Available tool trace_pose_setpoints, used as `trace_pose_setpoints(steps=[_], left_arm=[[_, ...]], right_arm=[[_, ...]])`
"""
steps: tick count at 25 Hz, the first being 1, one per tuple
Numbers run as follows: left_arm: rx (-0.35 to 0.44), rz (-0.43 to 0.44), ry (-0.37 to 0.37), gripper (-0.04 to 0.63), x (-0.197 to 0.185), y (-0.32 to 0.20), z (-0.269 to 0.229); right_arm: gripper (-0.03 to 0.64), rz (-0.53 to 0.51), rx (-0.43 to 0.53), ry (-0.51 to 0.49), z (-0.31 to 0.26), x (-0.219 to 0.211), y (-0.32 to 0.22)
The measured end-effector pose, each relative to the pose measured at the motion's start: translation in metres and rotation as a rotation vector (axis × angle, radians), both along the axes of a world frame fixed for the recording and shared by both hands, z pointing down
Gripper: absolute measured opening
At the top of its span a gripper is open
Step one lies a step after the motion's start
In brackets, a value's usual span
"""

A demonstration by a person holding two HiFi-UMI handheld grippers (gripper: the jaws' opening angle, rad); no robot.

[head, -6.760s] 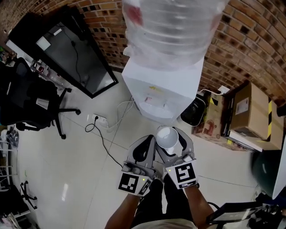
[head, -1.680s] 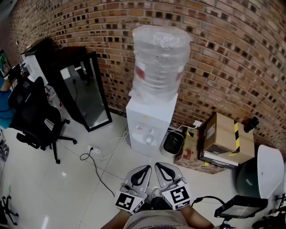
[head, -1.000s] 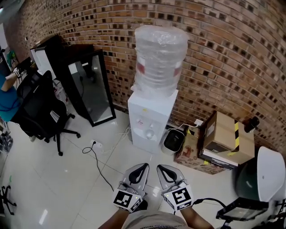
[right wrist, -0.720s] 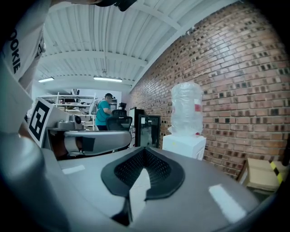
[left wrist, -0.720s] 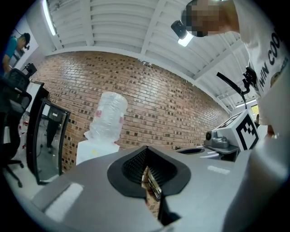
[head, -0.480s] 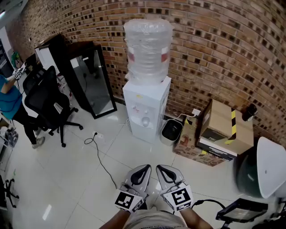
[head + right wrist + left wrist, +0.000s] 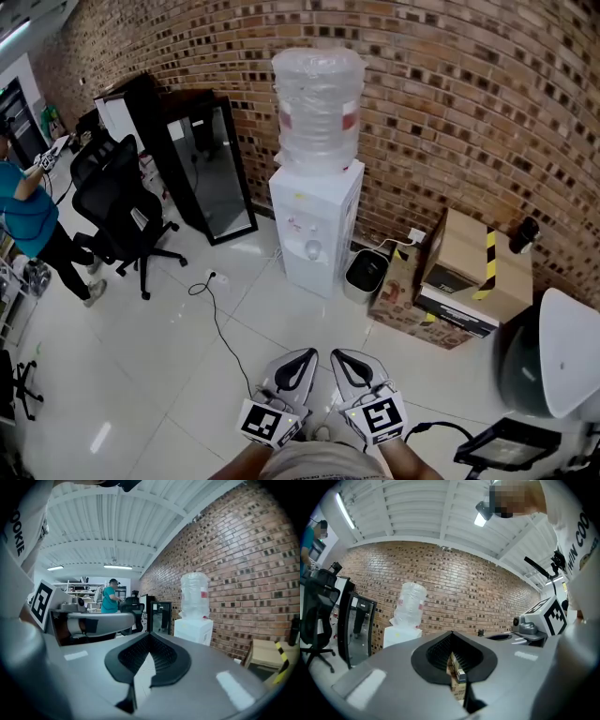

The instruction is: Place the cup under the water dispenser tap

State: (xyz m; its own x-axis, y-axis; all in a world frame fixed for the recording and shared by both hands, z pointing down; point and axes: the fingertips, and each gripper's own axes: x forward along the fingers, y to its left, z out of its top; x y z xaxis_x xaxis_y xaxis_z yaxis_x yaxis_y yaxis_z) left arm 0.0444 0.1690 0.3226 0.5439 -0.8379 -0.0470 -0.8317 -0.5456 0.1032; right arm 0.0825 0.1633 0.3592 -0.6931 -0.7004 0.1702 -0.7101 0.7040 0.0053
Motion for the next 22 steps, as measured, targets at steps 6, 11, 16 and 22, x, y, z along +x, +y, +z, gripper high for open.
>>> trace_pose_setpoints(steps=[6, 11, 16, 22], left_arm=[[-0.005, -0.002, -0.003, -0.008, -0.011, 0.017, -0.004], [-0.011, 0.001, -0.005, -0.008, -0.029, 0.029, -0.005], [-0.008, 0.011, 0.001, -0.008, -0.043, 0.038, -0.005], [0.002, 0.021, 0.012, -0.008, -0.05, 0.043, -0.007]], right_arm=[[0.006, -0.015, 0.006, 0.001, -0.008, -0.014, 0.018], [0.006, -0.025, 0.01, 0.006, -0.011, -0.032, 0.032], [0.005, -0.025, 0.02, 0.005, -0.011, -0.047, 0.043], [0.005, -0.001, 0.013, 0.031, -0.008, -0.05, 0.048]])
